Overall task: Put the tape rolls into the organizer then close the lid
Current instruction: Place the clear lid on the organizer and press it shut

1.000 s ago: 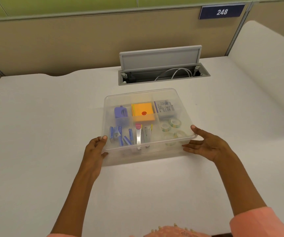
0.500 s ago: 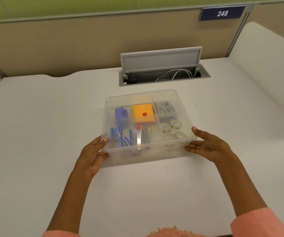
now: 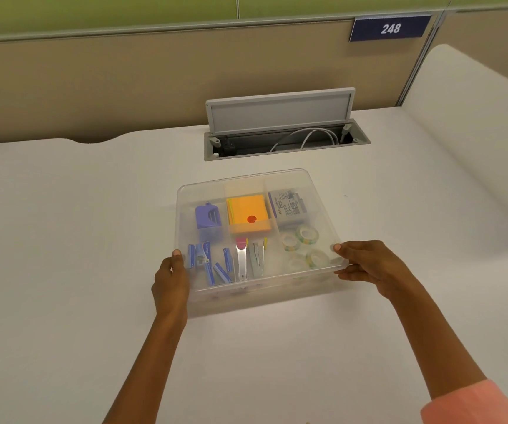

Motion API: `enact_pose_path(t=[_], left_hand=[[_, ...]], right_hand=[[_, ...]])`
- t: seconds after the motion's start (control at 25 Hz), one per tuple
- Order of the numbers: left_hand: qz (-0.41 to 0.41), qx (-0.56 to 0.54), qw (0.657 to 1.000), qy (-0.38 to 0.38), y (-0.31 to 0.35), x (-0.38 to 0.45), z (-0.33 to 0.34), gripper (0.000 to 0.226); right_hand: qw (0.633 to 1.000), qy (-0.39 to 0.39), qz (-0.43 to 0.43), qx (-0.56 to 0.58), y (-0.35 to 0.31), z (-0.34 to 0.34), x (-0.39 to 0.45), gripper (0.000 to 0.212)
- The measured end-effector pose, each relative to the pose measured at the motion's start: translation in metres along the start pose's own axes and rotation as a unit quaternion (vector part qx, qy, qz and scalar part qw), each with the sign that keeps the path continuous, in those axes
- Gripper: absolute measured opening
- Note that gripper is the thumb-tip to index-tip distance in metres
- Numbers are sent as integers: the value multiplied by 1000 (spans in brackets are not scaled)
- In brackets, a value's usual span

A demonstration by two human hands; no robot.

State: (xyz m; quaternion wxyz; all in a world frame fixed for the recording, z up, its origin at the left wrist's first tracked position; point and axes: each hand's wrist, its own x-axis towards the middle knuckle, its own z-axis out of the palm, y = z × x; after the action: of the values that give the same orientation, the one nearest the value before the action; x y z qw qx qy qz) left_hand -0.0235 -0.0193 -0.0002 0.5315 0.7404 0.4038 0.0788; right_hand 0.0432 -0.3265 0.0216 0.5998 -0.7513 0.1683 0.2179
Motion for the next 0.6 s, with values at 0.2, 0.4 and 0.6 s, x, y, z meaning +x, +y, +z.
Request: enact_pose_path(t=[0.2,0.4,0.6], left_hand=[[22,139,990,-9,4,12,-11,41],[-18,125,986,-111,13,43,-26,30],[-6,-41,992,-119,50,84,-6,42]], right_hand=[[998,-42,10,-48,-6,-7,9,24],[985,-67,34,-157,-35,-7,26,27],[996,36,-42,-69,-74,22,67,38]])
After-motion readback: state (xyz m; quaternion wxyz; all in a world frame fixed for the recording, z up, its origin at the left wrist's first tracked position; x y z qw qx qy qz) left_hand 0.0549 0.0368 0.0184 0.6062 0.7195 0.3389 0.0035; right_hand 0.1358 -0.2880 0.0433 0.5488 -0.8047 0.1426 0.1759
